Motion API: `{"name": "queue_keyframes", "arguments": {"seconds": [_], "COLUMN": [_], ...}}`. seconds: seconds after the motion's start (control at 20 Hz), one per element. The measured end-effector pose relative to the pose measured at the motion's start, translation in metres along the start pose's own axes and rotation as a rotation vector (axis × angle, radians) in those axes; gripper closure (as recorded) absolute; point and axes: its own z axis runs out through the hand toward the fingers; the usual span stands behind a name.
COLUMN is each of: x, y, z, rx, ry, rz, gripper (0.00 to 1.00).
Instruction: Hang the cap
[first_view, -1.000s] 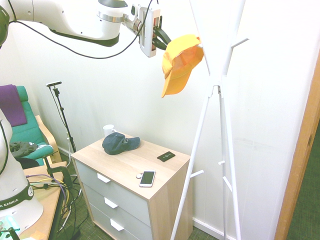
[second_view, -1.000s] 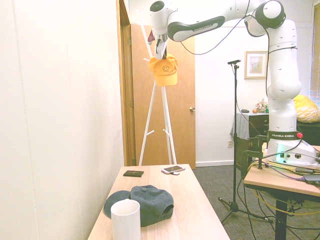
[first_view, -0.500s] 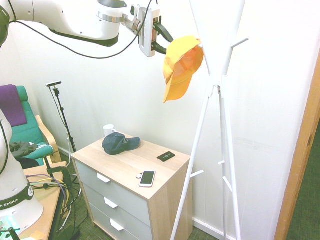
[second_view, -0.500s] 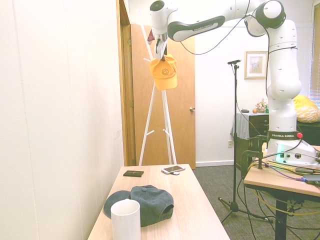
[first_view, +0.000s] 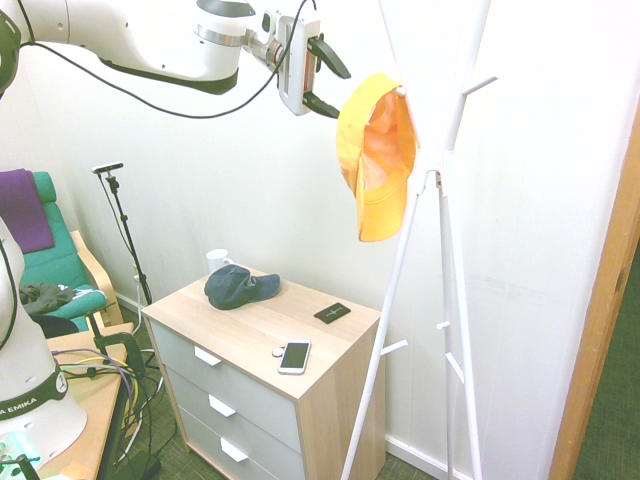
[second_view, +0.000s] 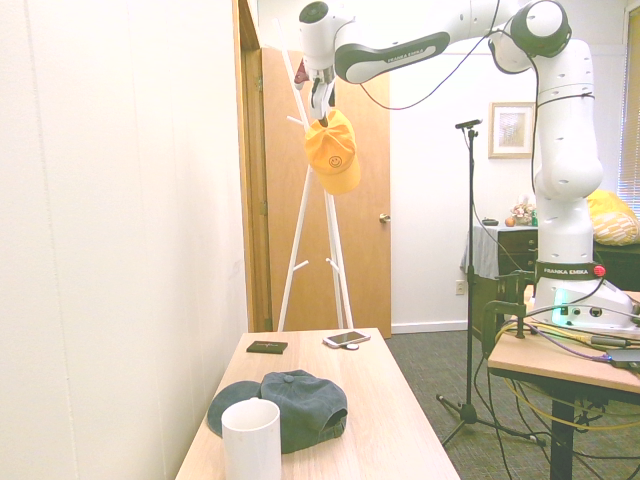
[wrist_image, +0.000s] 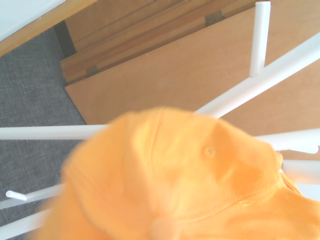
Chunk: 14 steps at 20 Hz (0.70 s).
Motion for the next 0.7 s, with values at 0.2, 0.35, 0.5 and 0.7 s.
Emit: {"name": "queue_keyframes", "arguments": {"seconds": [0.2,0.35,0.5,0.7], "x": [-0.001,-0.001,-0.003,-0.010], "y": [-0.005,-0.010,-0.016,-0.034], "z": [0.000,-0.001,-0.003,-0.014], "rx": [0.005,0.010,0.016,0.066], "ry": [0.001,0.001,0.002,-0.039], "rz": [-0.004,-0.007,-0.012,0.000], "gripper": [0.00,0.00,0.00,0.00]}}
